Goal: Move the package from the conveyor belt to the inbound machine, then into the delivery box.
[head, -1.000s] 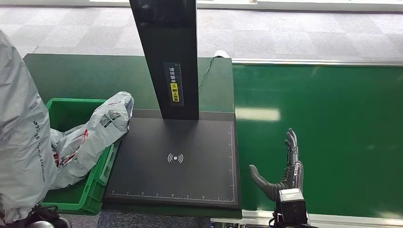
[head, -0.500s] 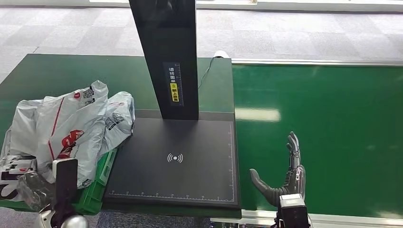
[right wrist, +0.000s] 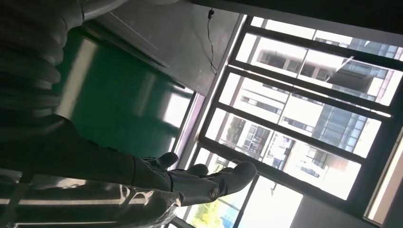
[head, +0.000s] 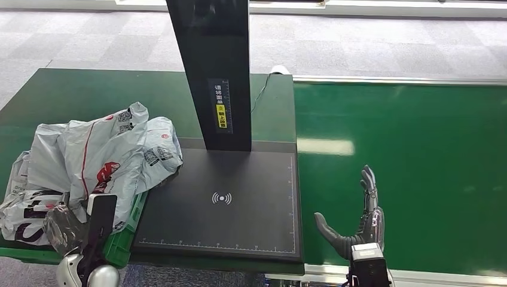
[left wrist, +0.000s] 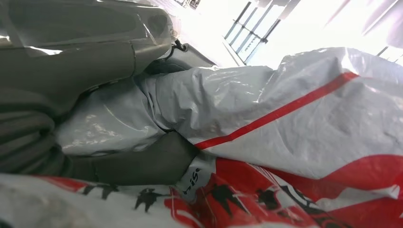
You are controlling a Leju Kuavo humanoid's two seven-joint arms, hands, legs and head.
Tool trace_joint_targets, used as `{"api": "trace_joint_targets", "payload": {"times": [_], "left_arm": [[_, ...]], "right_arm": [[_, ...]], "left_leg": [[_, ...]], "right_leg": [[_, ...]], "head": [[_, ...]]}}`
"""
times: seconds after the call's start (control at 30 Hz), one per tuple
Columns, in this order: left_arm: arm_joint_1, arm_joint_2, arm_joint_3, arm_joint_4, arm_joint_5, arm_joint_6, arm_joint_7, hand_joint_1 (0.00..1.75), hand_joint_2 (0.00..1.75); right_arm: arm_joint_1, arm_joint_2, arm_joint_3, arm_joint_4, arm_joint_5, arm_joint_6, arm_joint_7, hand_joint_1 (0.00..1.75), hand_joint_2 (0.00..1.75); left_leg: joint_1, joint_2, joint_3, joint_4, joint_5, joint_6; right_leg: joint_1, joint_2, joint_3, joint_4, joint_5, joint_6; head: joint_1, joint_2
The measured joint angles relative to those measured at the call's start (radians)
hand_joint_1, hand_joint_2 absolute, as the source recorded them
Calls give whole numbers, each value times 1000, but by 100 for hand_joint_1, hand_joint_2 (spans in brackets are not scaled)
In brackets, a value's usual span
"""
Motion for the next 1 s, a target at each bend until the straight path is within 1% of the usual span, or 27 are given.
{"api": "trace_joint_targets", "payload": {"times": [0.07,0.1,0.13,0.2,0.27,0.33,0.4,0.43,0.6,0.63,0.7,0.77,0.83,0.9,0.97,1.0], "left_arm": [[-1,8,-7,5,-5,-10,20,48,175],[-2,11,-9,6,-5,-11,25,18,175],[-3,14,-11,8,-7,-7,28,3,175],[-4,18,-12,11,-12,19,28,0,175],[-4,19,-11,11,-11,63,3,0,175],[0,8,7,2,-3,94,-74,0,175],[4,-16,46,-17,5,104,-160,0,175],[5,-27,64,-25,6,105,-185,0,175],[6,-57,111,-49,10,105,-219,0,175],[5,-64,123,-55,15,105,-249,0,175],[-4,-88,170,-83,45,106,-369,0,175],[-23,-113,244,-126,83,107,-503,0,175],[-45,-128,322,-174,110,107,-589,0,175],[-59,-138,384,-228,119,106,-628,0,87],[-71,-146,422,-278,126,106,-637,0,0],[-77,-149,436,-301,137,106,-638,0,0]], "right_arm": [[-1,0,-2,0,2,8,1,0,175],[-2,0,-2,0,3,11,1,0,175],[-3,0,-2,0,5,14,1,0,175],[-6,3,-2,0,8,19,1,0,175],[-8,7,-3,0,10,23,1,0,175],[-8,10,-3,0,11,25,1,0,175],[-8,14,-4,0,13,27,1,0,175],[-9,15,-4,0,13,27,1,0,175],[-10,18,-5,0,14,27,1,0,175],[-10,19,-5,0,14,28,1,0,175],[-11,21,-5,0,14,31,0,0,175],[-14,22,-5,2,13,33,-1,0,175],[-18,23,-4,4,12,34,-2,0,175],[-21,23,-3,8,10,34,-4,0,175],[-23,23,-1,10,8,33,-6,0,175],[-23,23,0,12,6,33,-7,0,175]], "left_leg": [[0,-1,1,0,0,0],[0,-1,1,0,0,0],[0,-1,2,0,0,0],[0,-1,2,0,0,0],[0,-1,3,0,0,0],[0,-1,2,0,1,0],[1,-1,2,0,1,-1],[1,-1,2,0,1,-1],[1,-1,-1,0,1,-1],[1,-1,-2,0,1,-1],[1,-1,-4,0,1,-1],[1,-1,-4,0,1,-1],[1,0,-4,0,1,-1],[1,0,-5,0,1,-1],[1,-1,-5,0,1,-1],[1,-1,-5,0,1,-1]], "right_leg": [[0,0,1,0,0,0],[0,-1,2,0,0,0],[0,-1,2,0,0,0],[0,-1,3,0,0,0],[0,-1,3,0,0,0],[0,0,3,0,0,0],[1,0,1,0,0,0],[1,0,1,0,0,0],[1,0,-2,0,0,0],[1,0,-3,0,0,0],[1,0,-5,0,0,0],[1,0,-5,0,0,0],[1,0,-6,0,0,0],[1,0,-6,0,0,0],[1,0,-7,0,0,0],[1,0,-7,0,0,0]], "head": [[0,0],[0,0],[0,0],[0,0],[0,0],[0,0],[0,0],[0,0],[0,0],[0,0],[0,0],[0,0],[0,0],[0,0],[0,0],[0,0]]}}
